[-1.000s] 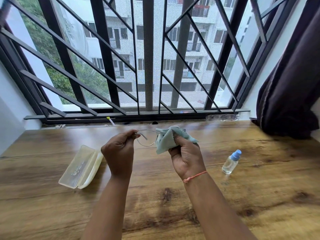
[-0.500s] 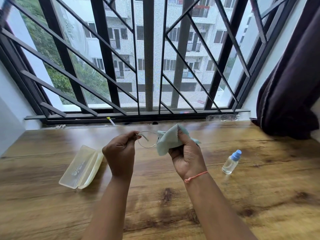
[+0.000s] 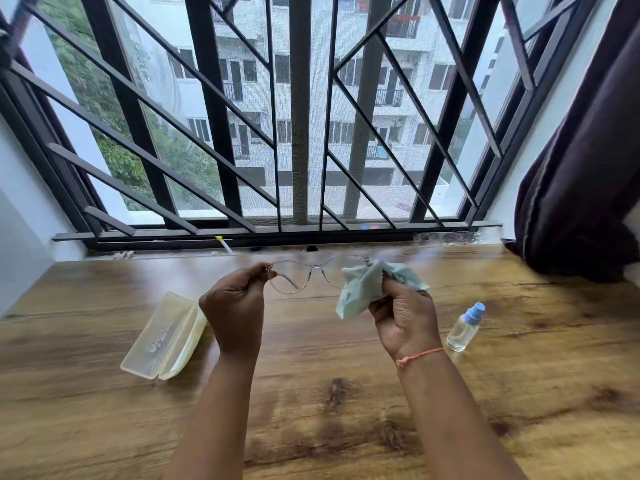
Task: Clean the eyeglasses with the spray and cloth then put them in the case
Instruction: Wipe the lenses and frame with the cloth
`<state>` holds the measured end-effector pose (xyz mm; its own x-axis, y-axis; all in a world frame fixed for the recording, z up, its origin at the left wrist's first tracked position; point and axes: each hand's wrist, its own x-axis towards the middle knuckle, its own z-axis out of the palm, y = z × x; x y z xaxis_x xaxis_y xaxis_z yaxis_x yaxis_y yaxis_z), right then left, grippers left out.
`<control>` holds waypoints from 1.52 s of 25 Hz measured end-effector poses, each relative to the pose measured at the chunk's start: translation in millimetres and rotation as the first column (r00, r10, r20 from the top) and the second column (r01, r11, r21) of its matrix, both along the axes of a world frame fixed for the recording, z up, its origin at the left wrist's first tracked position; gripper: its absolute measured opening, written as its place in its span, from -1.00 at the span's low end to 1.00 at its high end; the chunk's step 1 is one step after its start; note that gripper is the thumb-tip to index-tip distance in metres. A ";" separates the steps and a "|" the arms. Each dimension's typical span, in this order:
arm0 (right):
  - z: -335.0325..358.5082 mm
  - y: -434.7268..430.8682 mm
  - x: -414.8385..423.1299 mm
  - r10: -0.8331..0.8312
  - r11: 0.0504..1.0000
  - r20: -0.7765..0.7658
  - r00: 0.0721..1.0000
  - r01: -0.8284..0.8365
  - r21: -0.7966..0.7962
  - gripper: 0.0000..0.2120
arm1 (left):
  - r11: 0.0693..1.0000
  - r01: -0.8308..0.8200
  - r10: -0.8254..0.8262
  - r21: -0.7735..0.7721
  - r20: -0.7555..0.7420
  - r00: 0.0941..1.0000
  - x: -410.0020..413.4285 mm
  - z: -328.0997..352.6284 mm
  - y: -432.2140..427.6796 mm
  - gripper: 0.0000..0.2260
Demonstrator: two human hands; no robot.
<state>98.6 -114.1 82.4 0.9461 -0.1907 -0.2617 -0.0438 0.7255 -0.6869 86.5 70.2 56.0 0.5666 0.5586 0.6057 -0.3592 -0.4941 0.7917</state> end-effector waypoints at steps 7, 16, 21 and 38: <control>3.9 -1.7 3.1 -0.090 0.909 0.302 0.949 0.203 -0.365 -0.71 | 0.998 0.031 -0.032 -0.061 -0.009 0.999 0.6 4.5 -2.4 -0.85; -2.4 -17.1 0.8 0.269 0.829 0.412 0.871 0.009 -0.560 -0.63 | 0.926 0.146 -0.177 -0.347 -0.059 0.983 2.0 5.9 2.1 -0.81; 2.4 -22.6 1.6 0.264 0.759 0.447 0.855 0.102 -0.643 -0.58 | 0.920 0.263 -0.346 -0.290 -0.287 0.893 2.6 4.9 5.0 -0.78; 31.4 5.1 -16.7 0.390 0.384 0.658 0.644 0.536 -0.752 -0.91 | 0.728 0.460 -0.425 0.509 -0.192 0.885 -17.6 70.1 -27.5 -0.65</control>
